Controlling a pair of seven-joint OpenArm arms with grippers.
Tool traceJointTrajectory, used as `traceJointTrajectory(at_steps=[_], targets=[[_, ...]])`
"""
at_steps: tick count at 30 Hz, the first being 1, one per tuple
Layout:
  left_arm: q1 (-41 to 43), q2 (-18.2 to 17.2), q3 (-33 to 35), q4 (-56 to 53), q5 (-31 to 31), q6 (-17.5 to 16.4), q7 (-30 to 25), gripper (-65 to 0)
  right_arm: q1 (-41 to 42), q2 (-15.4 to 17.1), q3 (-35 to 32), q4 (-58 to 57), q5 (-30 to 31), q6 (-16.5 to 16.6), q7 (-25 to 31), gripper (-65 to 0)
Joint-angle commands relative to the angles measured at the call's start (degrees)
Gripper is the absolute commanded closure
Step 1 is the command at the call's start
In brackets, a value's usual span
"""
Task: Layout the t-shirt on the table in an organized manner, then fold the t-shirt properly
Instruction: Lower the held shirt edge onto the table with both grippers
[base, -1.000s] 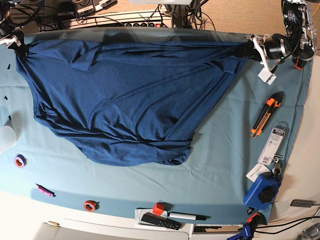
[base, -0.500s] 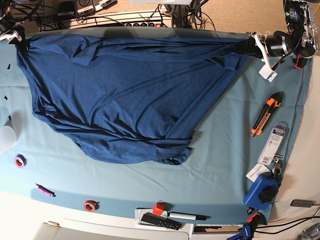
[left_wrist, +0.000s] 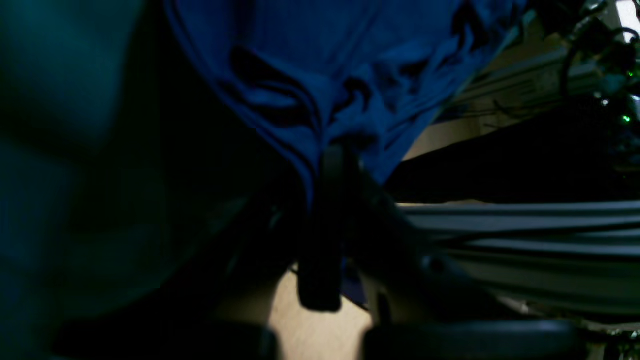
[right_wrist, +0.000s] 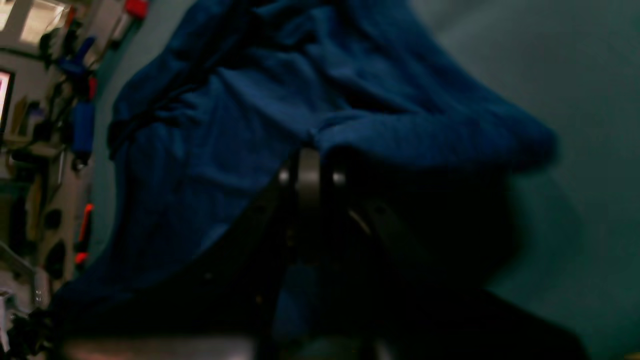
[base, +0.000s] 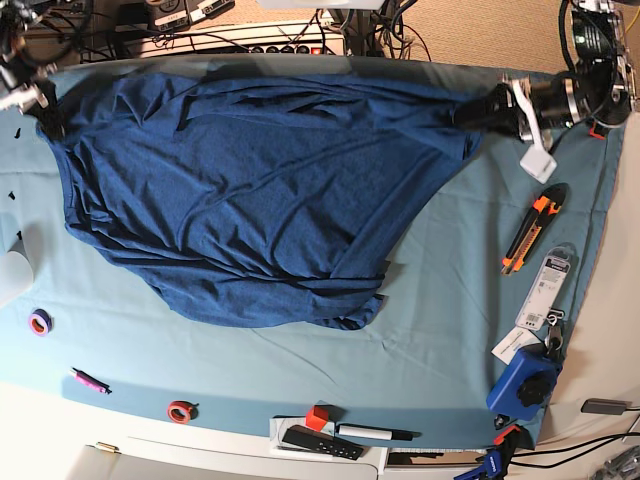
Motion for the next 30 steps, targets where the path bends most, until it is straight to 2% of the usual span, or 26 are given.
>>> traceJointTrajectory(at_steps=[1, 5, 11, 17, 21, 26, 30], targets=[[-0.66, -0.79, -0.26, 0.81, -2.49, -0.28, -0.72, 0.0, 0.85, 1.62, -0.74, 0.76, 1.75, 0.08, 1.14, 0.0], [-2.51, 0.68, -0.11, 0.81, -2.19, -0.28, -1.22, 0.0, 4.31, 1.62, -5.11, 0.76, 0.76, 0.08, 1.14, 0.0], [-6.23, 3.15, -0.11, 0.81, -1.44, -0.28, -2.45, 0.0, 8.55, 1.64, -10.12, 0.76, -8.39, 0.08, 2.27, 0.0], [-10.32, 4.33, -0.11, 0.81, 8.00, -0.28, -8.04, 0.0, 10.60, 1.64, -10.47, 0.76, -19.41, 0.08, 8.68, 0.0], [-11.76, 4.31, -0.11, 0.81, 12.37, -0.28, -9.44, 0.0, 10.58, 1.64, -10.47, 0.76, -25.83, 0.08, 11.91, 0.0], [-11.82, 4.33, -0.11, 0.79, 18.58, -0.28, -11.19, 0.0, 10.60, 1.64, -10.47, 0.76, -33.35, -3.69, 17.14, 0.0], [-11.82, 4.33, -0.11, 0.79, 24.20, 3.28, -13.40, 0.0, 10.60, 1.64, -10.47, 0.76, -37.53, -6.60, 19.54, 0.0]])
